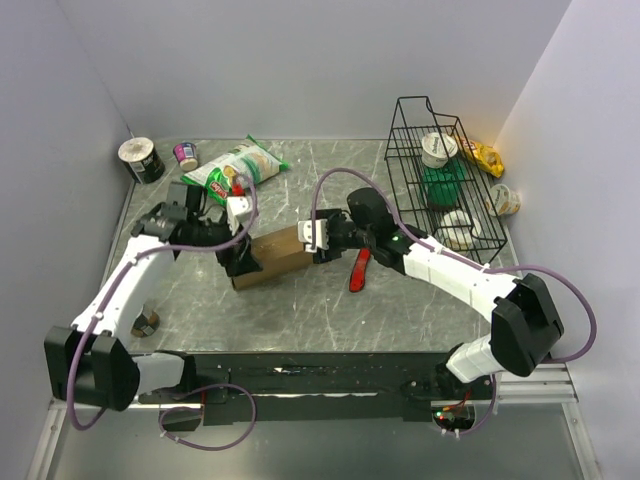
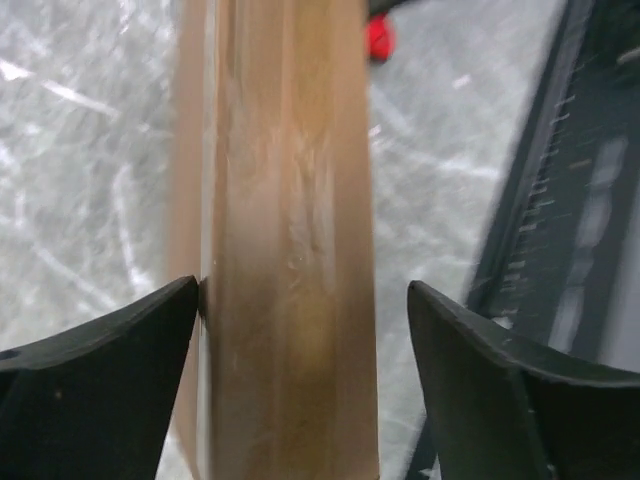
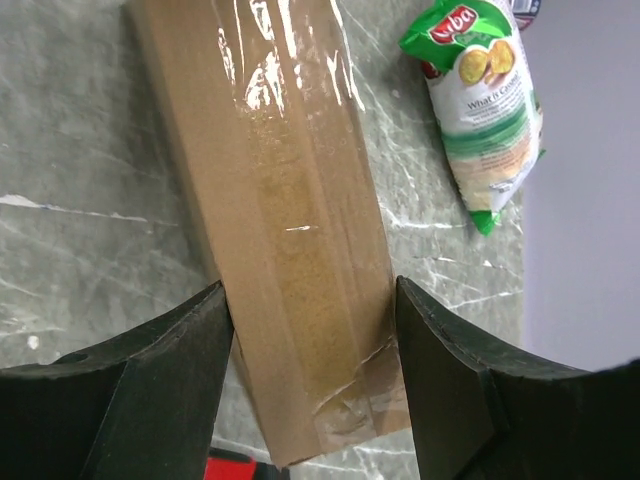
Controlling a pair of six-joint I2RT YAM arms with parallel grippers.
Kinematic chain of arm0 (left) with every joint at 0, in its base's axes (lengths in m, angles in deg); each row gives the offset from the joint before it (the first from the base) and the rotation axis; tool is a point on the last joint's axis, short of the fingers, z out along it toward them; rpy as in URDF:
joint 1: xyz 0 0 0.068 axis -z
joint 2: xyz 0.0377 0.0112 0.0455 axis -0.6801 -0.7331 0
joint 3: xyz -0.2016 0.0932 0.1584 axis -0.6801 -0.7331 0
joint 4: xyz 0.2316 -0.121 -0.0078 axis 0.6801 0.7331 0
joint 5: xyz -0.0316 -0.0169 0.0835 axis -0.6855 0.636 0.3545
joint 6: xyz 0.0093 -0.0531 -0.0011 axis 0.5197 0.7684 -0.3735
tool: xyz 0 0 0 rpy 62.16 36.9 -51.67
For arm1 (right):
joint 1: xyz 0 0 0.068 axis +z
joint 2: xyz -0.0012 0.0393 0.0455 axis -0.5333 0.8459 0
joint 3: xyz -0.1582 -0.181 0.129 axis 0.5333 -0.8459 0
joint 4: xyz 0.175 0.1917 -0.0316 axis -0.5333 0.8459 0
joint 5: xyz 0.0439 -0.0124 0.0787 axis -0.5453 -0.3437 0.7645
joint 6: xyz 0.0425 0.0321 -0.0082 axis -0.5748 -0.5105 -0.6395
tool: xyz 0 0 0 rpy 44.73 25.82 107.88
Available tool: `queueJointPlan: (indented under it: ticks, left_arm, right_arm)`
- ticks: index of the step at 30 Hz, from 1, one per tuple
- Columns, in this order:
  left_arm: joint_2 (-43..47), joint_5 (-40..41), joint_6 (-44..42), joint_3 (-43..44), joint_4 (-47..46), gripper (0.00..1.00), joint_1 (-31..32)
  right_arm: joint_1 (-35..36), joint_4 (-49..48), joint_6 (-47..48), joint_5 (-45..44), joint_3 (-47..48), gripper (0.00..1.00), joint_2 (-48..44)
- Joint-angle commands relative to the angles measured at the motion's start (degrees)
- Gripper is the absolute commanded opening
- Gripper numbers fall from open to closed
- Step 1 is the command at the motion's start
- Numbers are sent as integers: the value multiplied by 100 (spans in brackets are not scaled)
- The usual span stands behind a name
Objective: Unpack the express box
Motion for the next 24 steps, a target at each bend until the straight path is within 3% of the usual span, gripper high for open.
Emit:
queueJointPlan:
  ticks: [1,3,5,7,9,16,21,22,23,24]
  left_arm:
    - [-497,-2335,346,1164,1233,97,-153]
    - [-893,-2950,407,1839,1542,96,-380]
    - [-1018,-3363,1001,2045,1325,97,-522]
    - [-1010,-3698,2331,1897,88,97,-741]
    - [-1053,-3926,2988,1669,-582,96,-882]
    - [-1211,-4304,3140,1492,-602,96,-1032]
    - [-1334,-3842,3184,1684,-576,96,-1242]
    - [-1335,-3587,3271,1711,-645,96,-1287]
    - [-1317,-2810,3498,1581,-1177,97,-1400]
    - [-1204,-2350,4319,1449,-1635,96,-1445]
  right_arm:
    - [42,-1672,58,-511,53,37,-157]
    - [42,-1822,102,-520,0,36,-166]
    - [42,-1892,120,-511,-9,35,-175]
    - [33,-2006,50,-485,-35,33,-227]
    - [33,-2129,49,-389,-79,29,-271]
    - [33,-2174,234,-318,-220,0,-439]
    - [42,-2191,182,-256,-325,0,-561]
    - [51,-2243,155,-169,-343,0,-597]
    - [59,-2287,146,-134,-430,0,-632]
    - [86,-2340,155,-98,-474,0,-719]
